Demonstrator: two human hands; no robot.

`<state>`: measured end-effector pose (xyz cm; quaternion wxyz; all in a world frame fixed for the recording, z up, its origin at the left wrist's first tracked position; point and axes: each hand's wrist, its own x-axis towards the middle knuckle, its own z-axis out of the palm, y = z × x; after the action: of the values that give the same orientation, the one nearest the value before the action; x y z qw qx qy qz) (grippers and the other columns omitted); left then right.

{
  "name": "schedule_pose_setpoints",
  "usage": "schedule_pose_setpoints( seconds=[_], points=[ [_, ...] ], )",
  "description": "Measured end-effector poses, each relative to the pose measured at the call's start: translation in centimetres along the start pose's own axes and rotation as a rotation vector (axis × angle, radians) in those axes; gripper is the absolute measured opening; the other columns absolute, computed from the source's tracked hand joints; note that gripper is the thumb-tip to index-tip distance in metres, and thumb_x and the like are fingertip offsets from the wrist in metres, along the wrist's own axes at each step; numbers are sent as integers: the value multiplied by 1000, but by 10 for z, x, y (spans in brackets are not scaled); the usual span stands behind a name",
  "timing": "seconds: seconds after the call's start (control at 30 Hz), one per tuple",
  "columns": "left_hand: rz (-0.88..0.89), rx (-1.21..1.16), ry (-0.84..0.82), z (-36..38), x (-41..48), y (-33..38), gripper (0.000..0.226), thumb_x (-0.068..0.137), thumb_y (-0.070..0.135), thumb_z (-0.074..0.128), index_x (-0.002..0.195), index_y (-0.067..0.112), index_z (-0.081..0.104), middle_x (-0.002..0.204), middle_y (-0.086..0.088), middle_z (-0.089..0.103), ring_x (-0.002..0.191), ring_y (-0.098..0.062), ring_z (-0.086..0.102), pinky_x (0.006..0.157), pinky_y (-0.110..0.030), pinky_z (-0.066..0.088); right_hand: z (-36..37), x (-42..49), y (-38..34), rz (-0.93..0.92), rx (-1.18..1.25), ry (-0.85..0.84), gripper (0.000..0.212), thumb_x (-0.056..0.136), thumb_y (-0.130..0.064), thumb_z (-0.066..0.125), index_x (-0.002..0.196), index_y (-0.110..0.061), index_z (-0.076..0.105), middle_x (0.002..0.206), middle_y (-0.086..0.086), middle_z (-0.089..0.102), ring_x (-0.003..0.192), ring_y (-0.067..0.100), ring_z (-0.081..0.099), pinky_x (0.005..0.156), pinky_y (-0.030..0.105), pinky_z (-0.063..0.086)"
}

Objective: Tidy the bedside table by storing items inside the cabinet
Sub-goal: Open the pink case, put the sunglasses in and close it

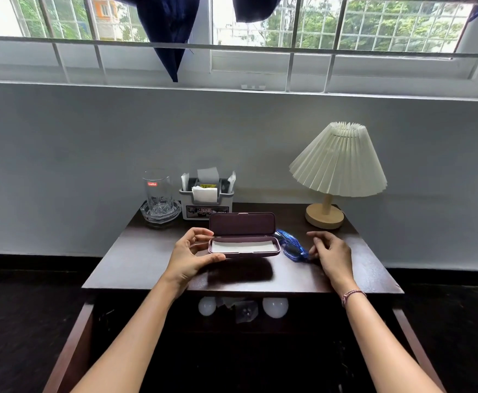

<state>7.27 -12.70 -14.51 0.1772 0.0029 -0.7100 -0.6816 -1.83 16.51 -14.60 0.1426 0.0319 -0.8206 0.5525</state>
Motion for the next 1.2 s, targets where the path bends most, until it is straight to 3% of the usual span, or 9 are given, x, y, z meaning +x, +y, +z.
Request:
schedule_pose_setpoints(
  seconds=[0.3, 0.43, 0.5, 0.63, 0.73, 0.8, 0.9, 1.07, 1.2],
  points=[
    [1, -8, 10, 0, 1, -1, 52, 50, 9, 88, 92, 22, 61, 97, 1, 65, 96, -15, 62, 74, -16, 52, 3, -6, -11, -138, 76, -345, 28, 90, 1, 52, 91, -19, 70, 70, 5, 73, 56, 7, 62, 56, 14, 47],
    [-5, -18, 8, -1, 1, -1, 54, 47, 15, 89, 92, 23, 61, 99, 0, 65, 98, -16, 62, 80, -21, 49, 1, -4, -9, -207, -38, -133, 27, 86, 3, 56, 92, -18, 71, 81, 0, 70, 67, 0, 60, 61, 5, 41],
    [-6, -12, 5, -1, 0, 0, 56, 44, 19, 89, 92, 24, 61, 100, 0, 66, 99, -16, 63, 79, -20, 50, 1, -2, -8, -272, -169, -26, 28, 84, 4, 58, 100, -16, 71, 94, 4, 64, 83, 13, 59, 71, 5, 38],
    [-4, -4, -7, -1, 1, -1, 56, 45, 18, 89, 93, 23, 61, 102, -3, 66, 102, -18, 62, 84, -23, 50, 11, 4, -5, -375, -583, -117, 51, 88, -4, 54, 135, -23, 50, 134, 7, 46, 117, 30, 36, 105, 33, 29],
    [-6, -3, -22, -2, 1, -1, 54, 47, 14, 89, 94, 21, 61, 104, -5, 66, 103, -20, 62, 86, -26, 50, 16, 7, 0, -317, -751, -281, 63, 95, -15, 43, 149, -28, 15, 156, -7, 20, 138, 28, 17, 115, 45, 18],
    [-8, -3, -27, -2, 1, -1, 54, 48, 14, 89, 93, 21, 61, 104, -6, 66, 103, -20, 62, 88, -27, 50, 16, 8, 3, -257, -733, -320, 63, 97, -18, 39, 150, -29, 6, 157, -10, 15, 143, 25, 9, 117, 49, 12],
    [-5, 3, -29, -2, 1, -1, 55, 47, 16, 89, 94, 21, 61, 104, -5, 66, 102, -17, 62, 87, -25, 50, 16, 8, 3, -256, -704, -324, 58, 98, -18, 37, 150, -28, 13, 155, -8, 22, 142, 24, 11, 117, 47, 12],
    [0, 17, -20, -1, 1, -2, 53, 50, 9, 89, 93, 19, 61, 99, -2, 66, 94, -9, 63, 72, -11, 50, 17, 7, 1, -350, -704, -236, 48, 96, -20, 45, 143, -21, 36, 142, 3, 40, 130, 25, 27, 111, 34, 24],
    [6, 18, -17, -1, 1, -3, 52, 51, 6, 88, 93, 19, 61, 100, -3, 66, 95, -11, 63, 72, -12, 50, 17, 4, -1, -393, -726, -181, 40, 95, -22, 48, 135, -22, 48, 128, 6, 46, 117, 25, 36, 100, 35, 38]
  ],
)
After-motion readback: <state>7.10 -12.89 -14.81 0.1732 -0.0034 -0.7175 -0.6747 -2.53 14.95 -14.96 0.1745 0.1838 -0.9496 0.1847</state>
